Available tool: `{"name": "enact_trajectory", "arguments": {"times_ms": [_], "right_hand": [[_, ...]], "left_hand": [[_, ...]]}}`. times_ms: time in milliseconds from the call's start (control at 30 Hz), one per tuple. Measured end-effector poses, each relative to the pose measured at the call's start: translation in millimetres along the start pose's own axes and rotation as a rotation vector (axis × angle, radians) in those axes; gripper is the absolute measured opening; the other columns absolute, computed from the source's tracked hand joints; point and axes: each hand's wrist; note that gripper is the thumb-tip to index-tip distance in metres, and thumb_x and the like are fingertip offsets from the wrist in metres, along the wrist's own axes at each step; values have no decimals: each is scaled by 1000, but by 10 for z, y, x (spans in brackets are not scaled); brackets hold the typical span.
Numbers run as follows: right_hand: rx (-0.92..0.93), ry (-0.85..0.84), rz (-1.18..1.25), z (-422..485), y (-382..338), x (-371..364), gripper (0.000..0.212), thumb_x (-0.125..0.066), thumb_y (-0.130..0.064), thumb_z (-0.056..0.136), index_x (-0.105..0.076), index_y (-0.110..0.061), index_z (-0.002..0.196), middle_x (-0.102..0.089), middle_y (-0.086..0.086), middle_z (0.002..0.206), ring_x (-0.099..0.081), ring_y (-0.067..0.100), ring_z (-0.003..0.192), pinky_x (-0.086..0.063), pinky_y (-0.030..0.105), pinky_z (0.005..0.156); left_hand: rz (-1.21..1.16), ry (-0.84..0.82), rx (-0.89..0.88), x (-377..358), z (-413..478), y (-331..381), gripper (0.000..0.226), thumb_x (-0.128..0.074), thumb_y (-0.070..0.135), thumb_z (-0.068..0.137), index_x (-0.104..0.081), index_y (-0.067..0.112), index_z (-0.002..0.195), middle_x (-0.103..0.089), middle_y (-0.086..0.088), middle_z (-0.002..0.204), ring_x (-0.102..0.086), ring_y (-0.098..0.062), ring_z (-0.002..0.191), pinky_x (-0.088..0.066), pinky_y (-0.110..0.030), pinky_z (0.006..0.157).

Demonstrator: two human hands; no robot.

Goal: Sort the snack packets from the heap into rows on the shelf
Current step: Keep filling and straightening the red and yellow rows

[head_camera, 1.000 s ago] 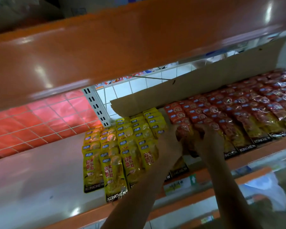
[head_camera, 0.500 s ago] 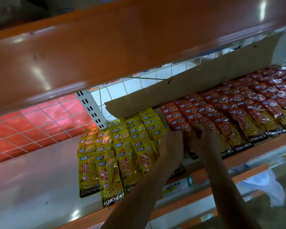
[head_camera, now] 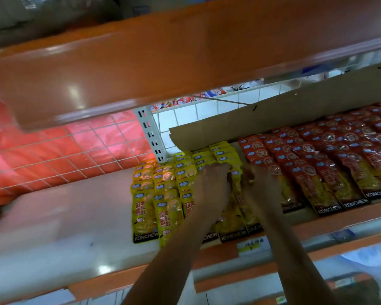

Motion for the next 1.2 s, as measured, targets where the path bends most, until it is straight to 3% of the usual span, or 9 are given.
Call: {"name": "enact_trajectory", "arguments": {"times_ms": [233,400,567,700,767,967,1200], "right_hand": [[268,-198,-119,-290,-732,-783,35,-57,-16,89,-60,-16,124,-62,6,124,-54,26,117,-38,31,95],[402,-264,-109,-670,-1301,-1433,34,-57,-13,89,-61,-13,122,-62,9,124,-52,28,118,-36,32,97],[500,-373,-176,-1127,-1862,-2167,39,-54,-21,92,-54,-17,130,-52,3,136,-45,23,126,-32,29,106],[592,-338,-89,-1517,-2407,-2686,23,-67,-5,79,-70,-6,102,-68,13,106,-62,32,99,-47,33,87],[582,-367,-84,-1698,-2657,-2949,21,-63,-8,83,-68,-7,104,-67,11,109,-59,30,103,-43,32,90],[535,-503,-78,-2063,-3266,-3746,44,-54,-16,89,-50,-11,133,-50,7,138,-41,23,128,-31,26,100],[640,-443,-135,-2087,-3750,-4438,39,-53,-11,87,-60,-18,125,-55,5,129,-46,24,114,-39,31,100]], "left_hand": [[80,104,167,464,-383,-967,36,-56,19,89,-61,20,125,-63,-7,121,-51,-28,119,-42,-36,96],[152,172,293,827,-788,-1763,37,-54,28,90,-58,26,126,-59,0,128,-45,-23,126,-39,-34,96],[224,206,396,1212,-1230,-2672,41,-44,39,97,-50,28,137,-53,5,140,-42,-19,133,-36,-34,105],[264,210,484,1528,-1573,-3398,48,-42,45,96,-43,27,141,-50,1,141,-40,-22,132,-39,-37,103],[270,234,532,1678,-1742,-3714,50,-45,46,95,-43,26,140,-49,-2,140,-40,-24,130,-41,-39,99],[321,285,637,2140,-2139,-4565,47,-51,40,91,-49,17,132,-51,-8,130,-47,-28,120,-40,-37,98],[463,264,800,2586,-2387,-5279,15,-50,13,84,-59,12,97,-58,-9,100,-51,-29,98,-42,-35,80]]}}
Point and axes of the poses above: each hand's wrist, its own z-axis towards the middle knuckle, its own x-axis out of the back of the hand, y = z × x
